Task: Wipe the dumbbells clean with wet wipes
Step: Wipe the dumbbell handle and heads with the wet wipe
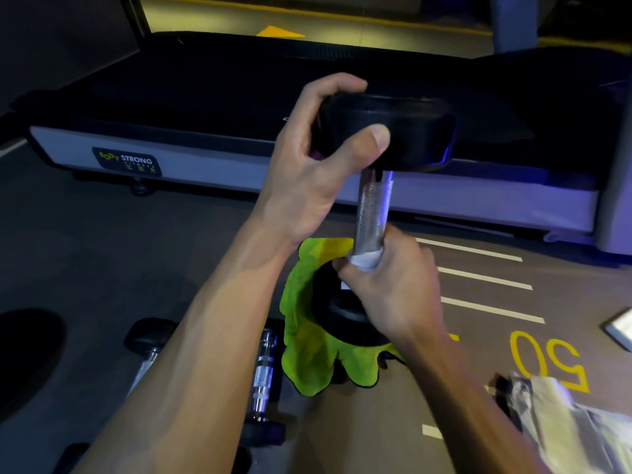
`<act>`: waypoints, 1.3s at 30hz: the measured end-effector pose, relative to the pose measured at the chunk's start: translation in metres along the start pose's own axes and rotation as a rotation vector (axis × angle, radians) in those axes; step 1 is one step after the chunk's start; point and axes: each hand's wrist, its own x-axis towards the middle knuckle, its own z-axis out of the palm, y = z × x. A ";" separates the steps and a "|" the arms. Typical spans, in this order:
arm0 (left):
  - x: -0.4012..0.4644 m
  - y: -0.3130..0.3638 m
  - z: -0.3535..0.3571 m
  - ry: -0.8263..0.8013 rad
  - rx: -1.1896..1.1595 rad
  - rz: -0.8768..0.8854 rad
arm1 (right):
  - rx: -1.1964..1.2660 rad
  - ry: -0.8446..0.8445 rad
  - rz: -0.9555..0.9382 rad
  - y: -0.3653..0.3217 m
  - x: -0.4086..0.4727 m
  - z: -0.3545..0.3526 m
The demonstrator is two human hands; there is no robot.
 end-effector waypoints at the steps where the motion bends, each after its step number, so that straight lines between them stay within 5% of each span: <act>1: -0.002 0.000 -0.001 -0.004 -0.001 0.001 | -0.110 0.049 -0.005 -0.007 -0.005 0.000; 7: -0.007 0.001 -0.005 0.012 0.000 -0.003 | 0.278 -0.153 -0.098 0.011 -0.031 -0.013; 17: -0.005 -0.001 -0.006 0.025 -0.023 -0.020 | 0.903 -0.538 0.028 0.045 -0.020 -0.039; 24: -0.006 0.001 -0.005 0.025 -0.043 -0.028 | 0.152 -0.318 -0.240 0.037 -0.011 -0.025; 32: -0.005 0.001 -0.005 0.031 -0.036 -0.030 | 0.138 -0.086 -0.245 0.015 0.006 -0.019; 36: -0.006 0.000 -0.007 0.048 -0.064 -0.028 | 0.485 -0.290 -0.251 0.028 0.011 -0.020; 39: -0.007 0.000 -0.008 0.051 -0.085 -0.042 | 0.516 -0.475 -0.237 0.037 0.020 -0.028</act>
